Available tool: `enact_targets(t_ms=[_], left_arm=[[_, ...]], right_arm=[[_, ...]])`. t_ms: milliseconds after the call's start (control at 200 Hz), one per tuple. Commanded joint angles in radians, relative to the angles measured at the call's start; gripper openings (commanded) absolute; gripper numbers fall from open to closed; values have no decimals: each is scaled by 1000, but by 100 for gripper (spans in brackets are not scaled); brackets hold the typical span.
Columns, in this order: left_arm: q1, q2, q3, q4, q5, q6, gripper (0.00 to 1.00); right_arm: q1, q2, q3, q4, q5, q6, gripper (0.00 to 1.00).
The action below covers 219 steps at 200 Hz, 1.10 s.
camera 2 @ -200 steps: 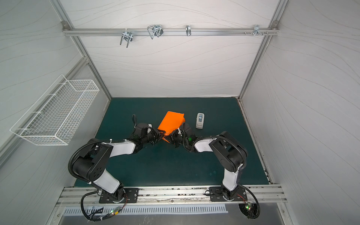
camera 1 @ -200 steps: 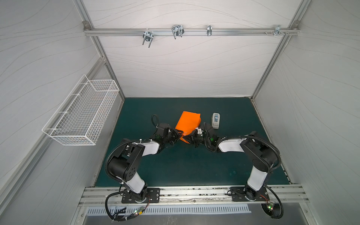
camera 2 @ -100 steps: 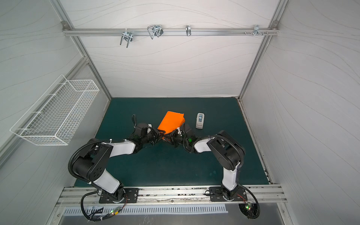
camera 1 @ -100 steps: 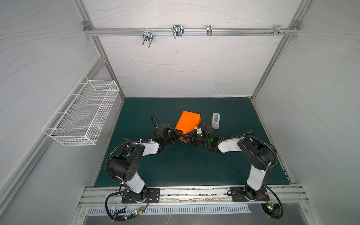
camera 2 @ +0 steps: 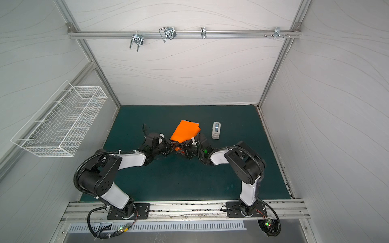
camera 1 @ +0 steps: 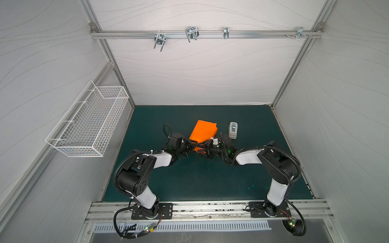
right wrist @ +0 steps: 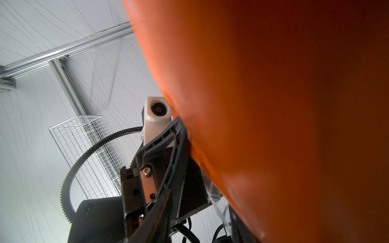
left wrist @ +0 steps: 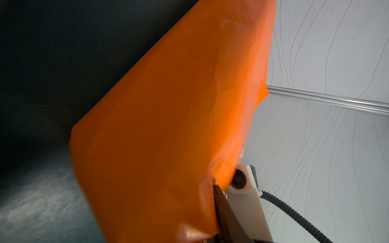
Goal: Wrap a gift box in wrapping paper
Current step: Stick the wrapping paper to the gift box.
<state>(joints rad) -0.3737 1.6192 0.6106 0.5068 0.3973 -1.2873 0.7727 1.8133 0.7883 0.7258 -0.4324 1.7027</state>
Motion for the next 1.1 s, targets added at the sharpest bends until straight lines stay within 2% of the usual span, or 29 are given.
enact_targets(t_ms=[0, 255, 385, 445, 480, 535, 610, 690, 720, 825, 900, 975, 1035, 1090], left_arm=[[6, 28, -9, -33, -15, -1, 32], [5, 31, -11, -30, -14, -1, 32], [5, 32, -9, -28, -13, -3, 31], [5, 32, -8, -26, -11, -3, 31], [5, 32, -6, -27, -12, -3, 32], [6, 31, -8, -25, -11, -4, 32], [6, 31, -7, -26, -9, -4, 32], [5, 28, -7, -21, -7, -7, 31], [5, 25, -8, -23, -6, -6, 31], [6, 18, -2, -46, -9, 4, 32], [5, 18, -2, -45, -6, 3, 32], [6, 16, -3, -51, -7, 5, 32], [6, 14, -3, -52, -8, 5, 31], [6, 14, -3, -54, -8, 6, 32]], right_arm=[[-3, -50, -11, -86, -11, 11, 49], [-18, -185, 26, -364, 30, -153, 51], [-26, -283, 15, -438, 58, -241, 50], [-27, -345, 30, -520, 80, -345, 45], [-26, -383, 51, -585, 102, -431, 38], [-16, -435, 70, -696, 169, -554, 20], [2, -475, 63, -752, 257, -707, 2], [45, -489, 46, -756, 373, -921, 0], [70, -489, 35, -756, 439, -989, 3], [180, -496, -44, -601, 688, -1255, 28], [228, -475, -44, -550, 793, -1429, 32], [228, -443, -21, -564, 875, -1489, 44], [218, -431, -15, -562, 911, -1535, 45], [218, -464, -83, -437, 916, -1595, 50]])
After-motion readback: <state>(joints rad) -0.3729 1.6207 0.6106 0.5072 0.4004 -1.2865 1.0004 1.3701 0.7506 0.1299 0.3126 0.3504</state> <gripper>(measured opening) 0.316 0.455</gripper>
